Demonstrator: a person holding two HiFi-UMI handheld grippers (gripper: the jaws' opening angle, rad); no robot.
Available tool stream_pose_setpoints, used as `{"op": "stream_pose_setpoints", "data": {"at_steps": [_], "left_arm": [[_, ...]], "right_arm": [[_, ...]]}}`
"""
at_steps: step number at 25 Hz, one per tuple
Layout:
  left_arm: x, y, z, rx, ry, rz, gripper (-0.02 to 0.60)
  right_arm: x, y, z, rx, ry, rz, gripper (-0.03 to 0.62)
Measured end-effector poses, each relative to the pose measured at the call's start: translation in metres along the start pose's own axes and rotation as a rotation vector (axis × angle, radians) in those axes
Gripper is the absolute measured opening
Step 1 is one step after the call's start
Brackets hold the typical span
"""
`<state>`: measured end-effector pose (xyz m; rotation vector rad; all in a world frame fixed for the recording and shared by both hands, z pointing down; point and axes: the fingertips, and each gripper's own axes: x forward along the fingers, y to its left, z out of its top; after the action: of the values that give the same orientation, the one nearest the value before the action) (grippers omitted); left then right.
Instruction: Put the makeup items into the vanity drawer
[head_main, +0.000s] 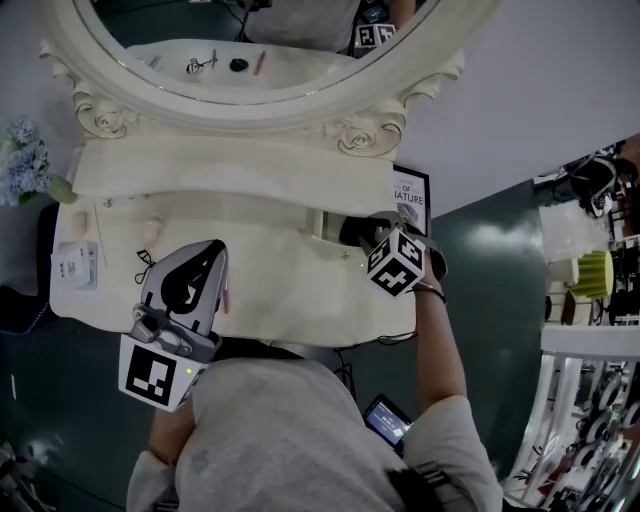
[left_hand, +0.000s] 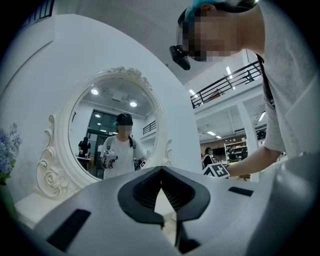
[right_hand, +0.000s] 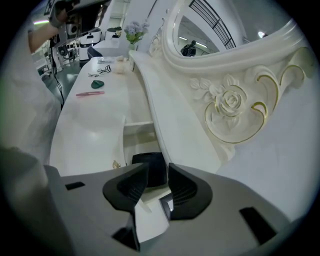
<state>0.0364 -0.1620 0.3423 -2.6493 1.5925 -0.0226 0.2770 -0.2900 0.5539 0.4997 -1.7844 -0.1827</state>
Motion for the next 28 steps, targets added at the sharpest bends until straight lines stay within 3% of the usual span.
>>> {"op": "stream_pose_setpoints", "data": {"at_steps": [4, 6, 10, 17, 28], "left_arm": [[-0.004, 0.002, 0.001, 0.001, -0.009, 0.001, 0.014], [-0.006, 0.003, 0.003, 0.002, -0.013, 0.0, 0.014], [-0.012, 0.004, 0.006, 0.01, -0.013, -0.007, 0.014], [-0.03, 0.015, 0.012, 0.016, -0.013, -0.003, 0.014], [-0.058, 0.034, 0.038, 0.006, -0.08, 0.013, 0.014]], "right_arm": [[-0.011, 0.0, 0.012, 0.105, -0.093, -0.019, 0.049], [-0.017, 0.006, 0.021, 0.176, -0.164, -0.006, 0.037], [-0.025, 0.017, 0.039, 0.329, -0.29, 0.015, 0.028], [-0.033, 0.029, 0.06, 0.504, -0.409, -0.008, 0.028], [-0.062, 0.053, 0.1, 0.695, -0.632, -0.048, 0.028]]}}
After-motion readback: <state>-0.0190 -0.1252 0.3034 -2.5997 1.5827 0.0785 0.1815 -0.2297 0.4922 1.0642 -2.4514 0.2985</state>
